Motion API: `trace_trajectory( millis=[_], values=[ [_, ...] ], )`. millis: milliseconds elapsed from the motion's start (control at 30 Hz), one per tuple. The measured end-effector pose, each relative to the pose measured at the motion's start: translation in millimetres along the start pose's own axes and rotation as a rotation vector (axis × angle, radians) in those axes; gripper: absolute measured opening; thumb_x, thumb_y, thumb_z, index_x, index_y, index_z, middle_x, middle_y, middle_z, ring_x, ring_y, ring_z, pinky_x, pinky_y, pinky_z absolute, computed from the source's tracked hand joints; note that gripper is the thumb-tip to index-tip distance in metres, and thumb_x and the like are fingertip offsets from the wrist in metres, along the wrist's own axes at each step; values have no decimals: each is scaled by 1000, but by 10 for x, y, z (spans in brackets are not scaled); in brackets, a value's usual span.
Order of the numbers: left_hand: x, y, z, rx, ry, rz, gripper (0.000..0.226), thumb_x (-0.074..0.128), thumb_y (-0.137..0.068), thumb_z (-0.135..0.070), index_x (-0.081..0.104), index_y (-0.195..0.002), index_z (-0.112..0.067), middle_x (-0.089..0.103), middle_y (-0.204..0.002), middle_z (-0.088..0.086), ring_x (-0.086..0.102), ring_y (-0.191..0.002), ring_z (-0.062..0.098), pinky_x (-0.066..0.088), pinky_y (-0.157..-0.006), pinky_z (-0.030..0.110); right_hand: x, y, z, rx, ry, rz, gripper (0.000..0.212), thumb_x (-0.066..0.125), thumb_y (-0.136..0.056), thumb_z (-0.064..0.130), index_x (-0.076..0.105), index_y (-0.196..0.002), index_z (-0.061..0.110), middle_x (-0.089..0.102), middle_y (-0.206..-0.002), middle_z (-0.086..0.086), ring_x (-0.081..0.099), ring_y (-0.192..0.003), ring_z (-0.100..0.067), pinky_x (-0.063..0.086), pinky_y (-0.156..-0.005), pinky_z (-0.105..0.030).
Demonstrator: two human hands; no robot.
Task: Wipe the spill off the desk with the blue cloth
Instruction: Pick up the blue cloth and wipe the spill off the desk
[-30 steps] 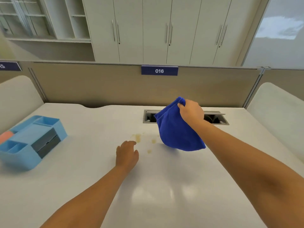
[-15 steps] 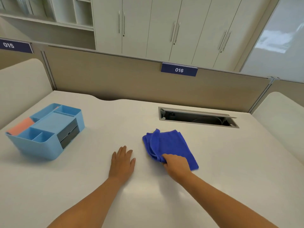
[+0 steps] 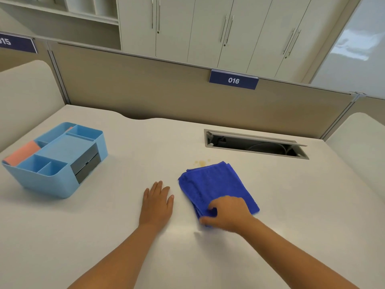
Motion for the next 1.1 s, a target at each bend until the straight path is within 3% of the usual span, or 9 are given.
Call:
trace_trajectory(
  millis=[67,133,167,233,333,400,467,800,1100],
  values=[
    [-3,6,11,-4,5,-4,43,30,-96,-31,39,-136,-19,22,-155,4,12,-145,16,3,-118,36,-111,-181,11,140,-158,-99,45,48,-81,61,65,-100,24,68,-101,6,62,-93,-15,46,-72,-30],
    [4,-10,10,-7,-11,-19,42,31,-96,-31,40,-135,-19,24,-154,4,14,-144,16,4,-118,36,-136,-404,-16,276,-354,-187,45,49,-88,49,55,-123,22,54,-134,-1,50,-122,-19,46,-93,-36],
    [10,-21,3,-8,-15,-30,42,32,-96,-31,41,-135,-19,26,-154,4,15,-144,17,5,-117,36,-116,-520,-16,336,-396,-193,53,47,-90,47,44,-135,18,36,-149,-7,32,-137,-24,37,-106,-41],
    [4,-27,6,-8,-16,-48,44,34,-95,-32,40,-136,-18,26,-154,5,16,-144,18,6,-118,38,-55,-714,78,461,-402,-154,71,42,-91,51,18,-147,13,0,-158,-16,-3,-146,-31,11,-116,-49],
    [64,-35,-14,-16,-92,-12,57,30,-94,-40,18,-147,-21,8,-158,4,1,-146,17,-5,-116,41,128,-920,178,572,-406,-102,93,33,-86,67,-7,-148,10,-20,-155,-18,-22,-143,-32,-6,-113,-56],
    [95,-37,-7,-44,-168,8,64,26,-93,-46,4,-148,-21,-5,-159,3,-10,-146,16,-11,-115,42,283,-964,141,615,-422,-82,103,29,-80,76,-12,-147,9,-21,-155,-18,-22,-143,-30,-9,-112,-57],
    [115,-48,4,-70,-210,34,66,24,-93,-49,3,-148,-20,-6,-159,3,-10,-145,16,-10,-116,43,418,-951,55,615,-343,-106,107,26,-77,80,-10,-147,8,-15,-157,-17,-17,-144,-30,-8,-112,-59],
    [91,-65,45,-89,-108,-37,55,34,-94,-42,26,-145,-22,14,-157,-1,5,-146,11,-5,-116,34,642,-793,-307,296,-144,-180,101,15,-76,80,-4,-149,14,-6,-159,-7,-7,-147,-21,-6,-115,-51],
    [130,-74,60,-98,-154,-48,55,35,-93,-44,28,-143,-24,17,-157,-2,8,-145,11,-1,-117,35,414,-1169,-715,303,-142,-168,88,25,-87,67,0,-149,10,-1,-159,-9,-3,-147,-22,-2,-117,-52]
  ],
)
Point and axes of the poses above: each hand's wrist, its own y-axis away from the middle knuckle, its own x-axis out of the palm, z = x × y, the point moved 2 cm from there along -y, towards the middle knuckle
